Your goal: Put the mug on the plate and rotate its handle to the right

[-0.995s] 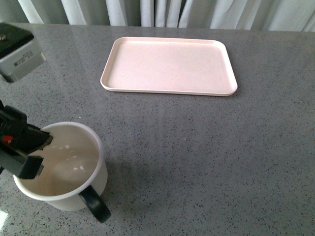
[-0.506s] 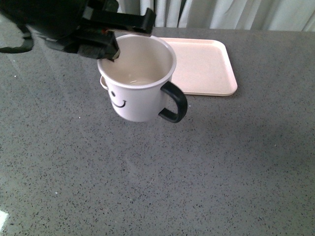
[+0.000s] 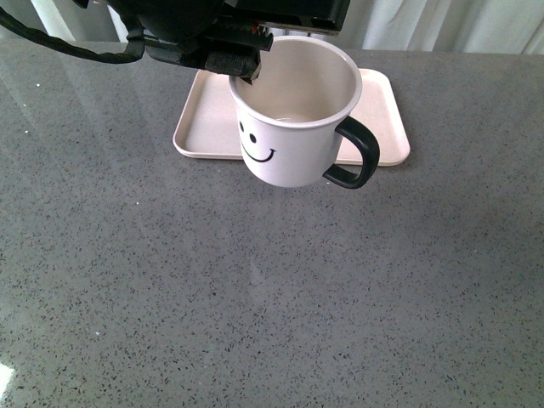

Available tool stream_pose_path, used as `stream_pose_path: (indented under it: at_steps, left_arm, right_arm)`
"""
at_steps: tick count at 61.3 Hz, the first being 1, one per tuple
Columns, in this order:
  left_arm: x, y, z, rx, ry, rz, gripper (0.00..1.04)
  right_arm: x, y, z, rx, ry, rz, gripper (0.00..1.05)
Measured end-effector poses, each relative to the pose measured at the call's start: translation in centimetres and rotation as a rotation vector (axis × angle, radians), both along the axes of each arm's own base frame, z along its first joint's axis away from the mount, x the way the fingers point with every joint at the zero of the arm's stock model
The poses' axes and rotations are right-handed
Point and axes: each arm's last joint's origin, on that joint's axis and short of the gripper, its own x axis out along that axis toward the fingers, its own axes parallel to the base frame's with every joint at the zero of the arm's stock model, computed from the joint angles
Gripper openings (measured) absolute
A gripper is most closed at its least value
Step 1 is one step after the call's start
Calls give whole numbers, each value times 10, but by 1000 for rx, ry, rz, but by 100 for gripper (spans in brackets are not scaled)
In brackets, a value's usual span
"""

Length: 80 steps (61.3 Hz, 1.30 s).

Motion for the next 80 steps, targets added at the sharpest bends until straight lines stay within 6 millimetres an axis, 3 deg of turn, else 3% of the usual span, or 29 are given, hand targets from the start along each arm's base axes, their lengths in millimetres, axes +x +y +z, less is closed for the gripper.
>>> stream_pose_path:
  at_steps: [38, 57, 70, 80]
  left_arm:
    - [5, -3, 3, 26, 56, 17, 2]
    - [73, -32, 19, -8, 29, 22, 2]
    - [108, -46, 2, 2, 57, -14, 2]
    - [121, -49, -5, -2, 67, -17, 2]
  right_arm:
    - [0, 0, 0, 0, 0, 0, 96]
    - [0, 0, 0, 0, 0, 0, 96]
    - [0, 0, 0, 0, 0, 0, 96]
    - [0, 0, 0, 0, 0, 0, 96]
